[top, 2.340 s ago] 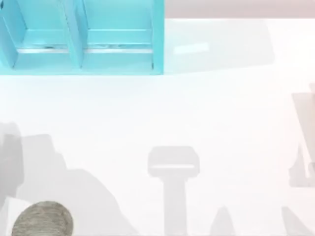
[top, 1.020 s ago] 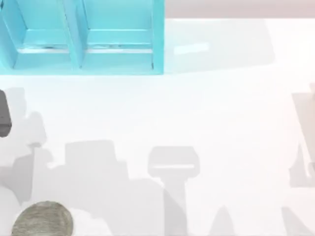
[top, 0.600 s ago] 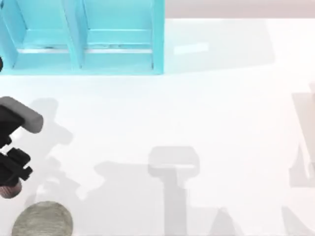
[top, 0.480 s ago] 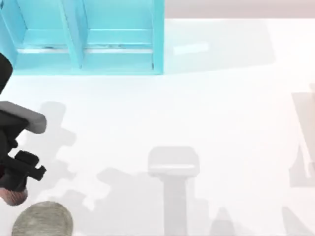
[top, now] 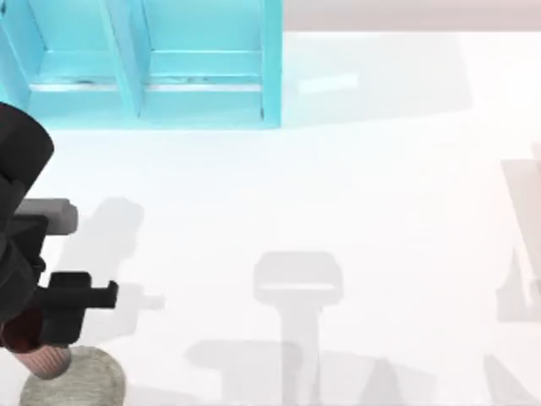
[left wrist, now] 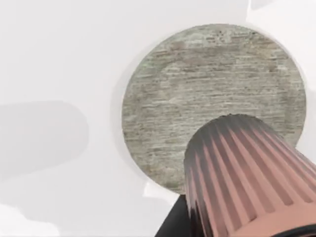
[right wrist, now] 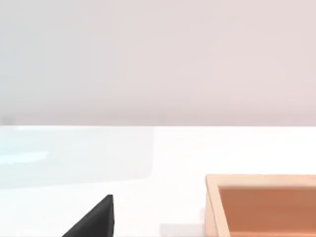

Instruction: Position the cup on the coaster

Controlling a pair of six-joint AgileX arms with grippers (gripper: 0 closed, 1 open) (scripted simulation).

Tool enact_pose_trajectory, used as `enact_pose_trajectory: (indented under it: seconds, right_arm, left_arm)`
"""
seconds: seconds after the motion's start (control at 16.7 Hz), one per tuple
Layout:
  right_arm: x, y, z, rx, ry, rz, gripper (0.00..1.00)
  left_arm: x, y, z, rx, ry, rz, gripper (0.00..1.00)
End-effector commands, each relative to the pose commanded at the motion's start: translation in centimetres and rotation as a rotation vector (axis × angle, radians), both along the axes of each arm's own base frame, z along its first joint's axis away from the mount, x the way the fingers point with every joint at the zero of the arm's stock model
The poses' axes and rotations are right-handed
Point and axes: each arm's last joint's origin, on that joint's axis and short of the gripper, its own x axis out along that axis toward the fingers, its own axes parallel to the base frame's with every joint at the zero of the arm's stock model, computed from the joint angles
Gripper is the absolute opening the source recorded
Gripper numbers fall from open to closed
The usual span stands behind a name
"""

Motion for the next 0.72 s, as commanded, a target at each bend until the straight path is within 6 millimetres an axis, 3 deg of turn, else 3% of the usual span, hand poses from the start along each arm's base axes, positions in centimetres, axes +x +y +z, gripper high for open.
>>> enact_pose_trajectory:
  seconds: [0.48, 0.72]
  right_arm:
    - [0.0, 0.0, 0.0, 0.000, 0.000, 0.000, 1.00]
    - [0.0, 0.0, 0.0, 0.000, 0.000, 0.000, 1.00]
  left_arm:
    - [-0.3, -0.2, 0.1, -0.003, -0.011, 0.031, 0.00]
    - [-0.3, -0.3, -2.5, 0.003, 0.002, 0.031, 0.00]
